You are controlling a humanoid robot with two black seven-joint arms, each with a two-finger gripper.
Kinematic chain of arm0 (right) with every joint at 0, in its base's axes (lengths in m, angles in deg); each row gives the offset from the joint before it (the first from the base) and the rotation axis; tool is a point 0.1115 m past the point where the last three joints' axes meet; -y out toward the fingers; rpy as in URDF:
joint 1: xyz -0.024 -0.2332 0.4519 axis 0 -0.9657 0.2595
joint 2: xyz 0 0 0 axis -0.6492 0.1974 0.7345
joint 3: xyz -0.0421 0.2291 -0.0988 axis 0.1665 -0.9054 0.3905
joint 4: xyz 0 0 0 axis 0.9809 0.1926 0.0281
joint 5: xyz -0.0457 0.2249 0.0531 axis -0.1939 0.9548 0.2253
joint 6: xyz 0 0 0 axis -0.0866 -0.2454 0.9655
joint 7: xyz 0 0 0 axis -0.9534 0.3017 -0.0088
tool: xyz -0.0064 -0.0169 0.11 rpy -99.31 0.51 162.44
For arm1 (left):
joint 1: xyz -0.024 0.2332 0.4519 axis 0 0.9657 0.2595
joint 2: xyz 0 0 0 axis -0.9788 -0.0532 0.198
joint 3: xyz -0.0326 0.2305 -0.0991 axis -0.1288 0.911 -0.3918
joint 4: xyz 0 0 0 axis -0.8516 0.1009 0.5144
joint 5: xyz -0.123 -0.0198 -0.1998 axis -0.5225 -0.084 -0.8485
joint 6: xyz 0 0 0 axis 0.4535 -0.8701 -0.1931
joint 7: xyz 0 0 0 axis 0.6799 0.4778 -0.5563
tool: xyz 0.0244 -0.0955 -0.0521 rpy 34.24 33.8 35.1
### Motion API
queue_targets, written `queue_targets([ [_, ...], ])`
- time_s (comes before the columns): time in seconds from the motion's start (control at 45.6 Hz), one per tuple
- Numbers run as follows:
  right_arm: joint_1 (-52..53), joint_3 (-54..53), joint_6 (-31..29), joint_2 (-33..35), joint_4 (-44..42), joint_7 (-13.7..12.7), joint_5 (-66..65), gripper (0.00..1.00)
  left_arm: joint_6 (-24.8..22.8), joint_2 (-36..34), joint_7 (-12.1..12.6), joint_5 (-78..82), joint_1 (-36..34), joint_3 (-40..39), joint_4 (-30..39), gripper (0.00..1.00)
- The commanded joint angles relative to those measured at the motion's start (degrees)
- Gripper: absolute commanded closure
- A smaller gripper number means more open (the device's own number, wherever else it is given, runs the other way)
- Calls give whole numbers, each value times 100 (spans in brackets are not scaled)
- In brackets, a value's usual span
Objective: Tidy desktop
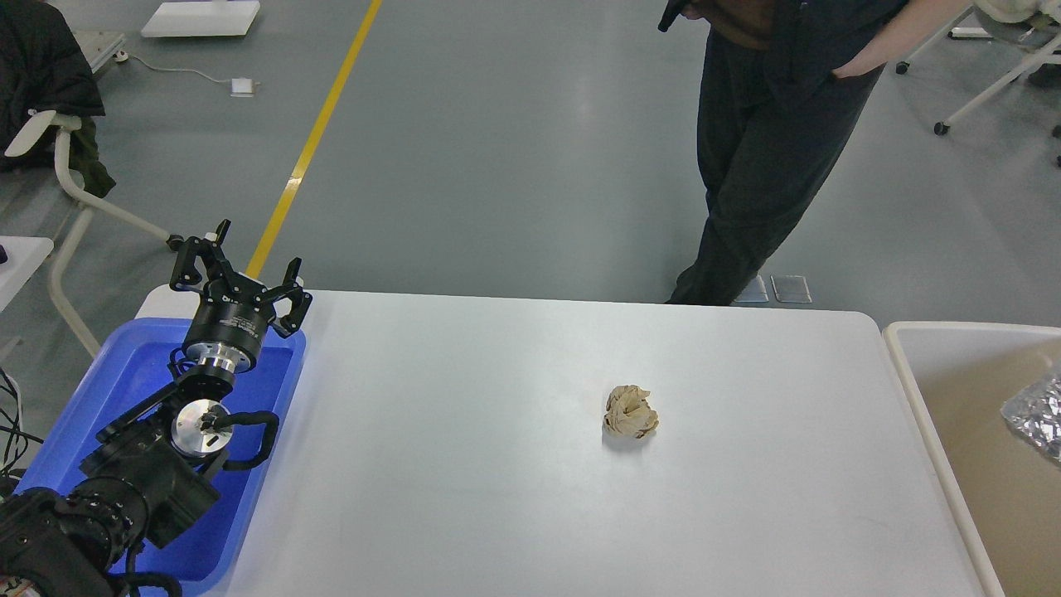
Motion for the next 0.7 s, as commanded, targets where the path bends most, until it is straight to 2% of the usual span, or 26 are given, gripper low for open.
queue_targets([
  [0.0, -237, -147, 163, -322, -139, -97, 71, 100, 0, 2, 0, 0, -2, 0, 0, 0],
  [0.066, -237, -182, 190, -314, -139, -97, 80, 100, 0, 2, 0, 0, -2, 0, 0, 0],
  [0.11, -254, -225, 207, -313, -139, -97, 80, 92, 0, 2, 0, 0, -2, 0, 0, 0],
  [0.175, -263, -357, 330, -270, -139, -88, 71, 66, 0, 2, 0, 0, 7, 0, 0, 0],
  [0.197, -263, -418, 435, -261, -139, -79, 71, 45, 0, 2, 0, 0, -2, 0, 0, 0],
  [0.241, -254, -506, 576, -252, -139, -79, 71, 24, 0, -7, 0, 0, -2, 0, 0, 0],
  [0.285, -254, -594, 708, -252, -139, -79, 71, 7, 0, -7, 0, 0, 7, 0, 0, 0],
  [0.307, -245, -647, 760, -252, -130, -79, 80, 2, 0, 2, 0, 0, 7, 0, 0, 0],
  [0.68, -79, -1965, 682, -77, -51, -79, 80, 1, 0, 2, 0, 0, 6, 0, 0, 0],
])
